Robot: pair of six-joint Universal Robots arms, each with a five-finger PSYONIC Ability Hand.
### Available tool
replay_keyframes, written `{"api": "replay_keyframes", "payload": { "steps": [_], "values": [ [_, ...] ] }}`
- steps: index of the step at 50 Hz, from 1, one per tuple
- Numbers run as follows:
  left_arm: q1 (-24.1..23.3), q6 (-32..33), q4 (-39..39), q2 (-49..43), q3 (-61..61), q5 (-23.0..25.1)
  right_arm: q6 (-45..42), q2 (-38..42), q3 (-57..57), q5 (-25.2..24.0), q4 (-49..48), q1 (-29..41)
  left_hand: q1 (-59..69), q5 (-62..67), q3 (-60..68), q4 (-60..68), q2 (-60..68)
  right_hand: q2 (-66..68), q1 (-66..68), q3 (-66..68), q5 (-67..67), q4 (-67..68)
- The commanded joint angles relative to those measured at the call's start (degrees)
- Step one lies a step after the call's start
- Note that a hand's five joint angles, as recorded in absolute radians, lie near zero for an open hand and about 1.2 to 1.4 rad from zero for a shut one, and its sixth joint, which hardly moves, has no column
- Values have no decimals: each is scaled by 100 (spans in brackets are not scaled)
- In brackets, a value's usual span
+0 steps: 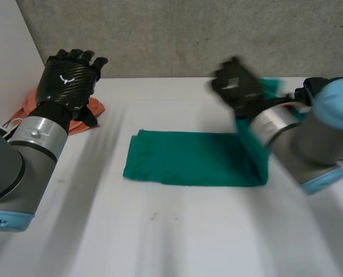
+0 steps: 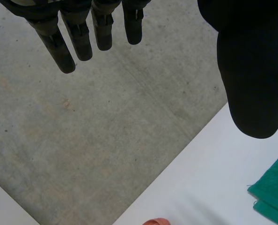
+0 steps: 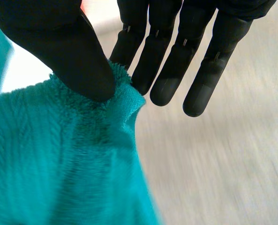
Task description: Fold the laundry.
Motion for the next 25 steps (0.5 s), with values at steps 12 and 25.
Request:
{"api": "replay_keyframes", "payload": {
  "steps": [12, 25],
  "values": [
    [-19, -336, 70, -43, -103, 21, 295, 1496, -969, 581, 392, 1508, -95, -287, -217, -162, -203, -5765, -5425, -5820, -5693, -5863],
    [-150, -327, 263, -192, -7, 21, 3013, 448, -117, 1287, 2131, 481, -95, -287, -217, -162, -203, -5765, -5425, -5820, -5693, -5863]
  ]
}}
